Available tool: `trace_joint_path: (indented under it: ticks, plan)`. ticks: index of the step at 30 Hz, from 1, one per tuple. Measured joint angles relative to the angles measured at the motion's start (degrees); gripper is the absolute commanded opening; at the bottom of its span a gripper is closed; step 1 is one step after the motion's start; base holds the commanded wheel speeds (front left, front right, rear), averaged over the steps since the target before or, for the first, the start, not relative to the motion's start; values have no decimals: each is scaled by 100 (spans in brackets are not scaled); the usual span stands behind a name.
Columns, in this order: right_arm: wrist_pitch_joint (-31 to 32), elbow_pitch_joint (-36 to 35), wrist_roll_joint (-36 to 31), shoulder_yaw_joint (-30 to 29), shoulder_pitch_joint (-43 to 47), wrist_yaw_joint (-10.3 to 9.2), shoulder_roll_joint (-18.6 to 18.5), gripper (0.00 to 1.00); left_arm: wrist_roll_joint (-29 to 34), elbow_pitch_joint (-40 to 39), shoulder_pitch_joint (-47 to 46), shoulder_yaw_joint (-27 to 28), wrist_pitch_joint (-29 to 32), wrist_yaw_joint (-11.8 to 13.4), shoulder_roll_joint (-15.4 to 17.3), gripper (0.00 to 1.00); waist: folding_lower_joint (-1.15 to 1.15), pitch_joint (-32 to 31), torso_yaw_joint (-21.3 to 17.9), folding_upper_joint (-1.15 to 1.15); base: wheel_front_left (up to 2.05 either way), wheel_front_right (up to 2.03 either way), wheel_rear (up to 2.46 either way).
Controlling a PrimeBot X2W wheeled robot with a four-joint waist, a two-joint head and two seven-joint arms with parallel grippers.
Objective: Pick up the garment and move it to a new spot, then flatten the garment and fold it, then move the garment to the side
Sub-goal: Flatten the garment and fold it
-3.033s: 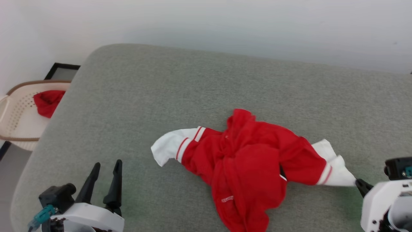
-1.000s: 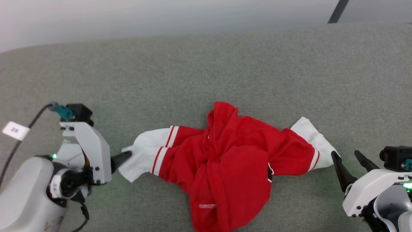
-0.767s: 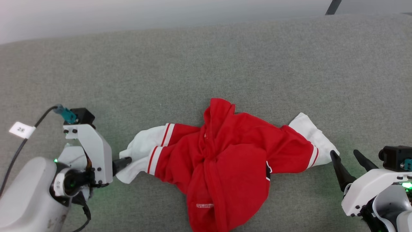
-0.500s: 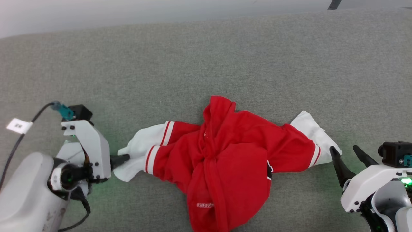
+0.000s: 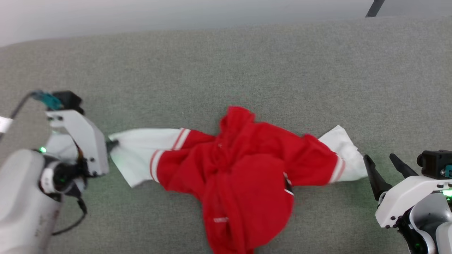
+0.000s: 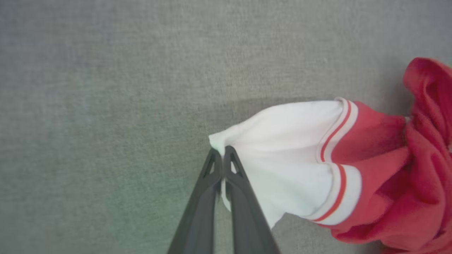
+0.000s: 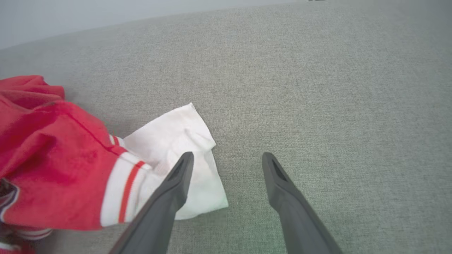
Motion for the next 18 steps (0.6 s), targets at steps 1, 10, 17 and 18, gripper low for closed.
trace_joint_path:
  ticks: [1, 10, 17, 18]
  plan:
    - [1, -2, -4, 0, 1, 0, 0, 100, 11, -13, -38, 30, -22, 1, 41, 0, 0, -16, 5, 0, 0, 0, 0]
    - [48, -68, -7, -2, 13, 0, -9, 100, 189, -151, -174, 225, -121, 96, 573, 0, 0, -63, -32, 0, 0, 0, 0]
    - [58, -71, -12, -3, 14, 0, -9, 100, 241, -31, 37, 265, -241, 245, 657, 0, 0, -29, -82, 0, 0, 0, 0]
    - [60, -70, -12, -1, 14, 0, -8, 100, 233, 26, 83, 264, -264, 242, 643, 0, 0, -23, -87, 0, 0, 0, 0]
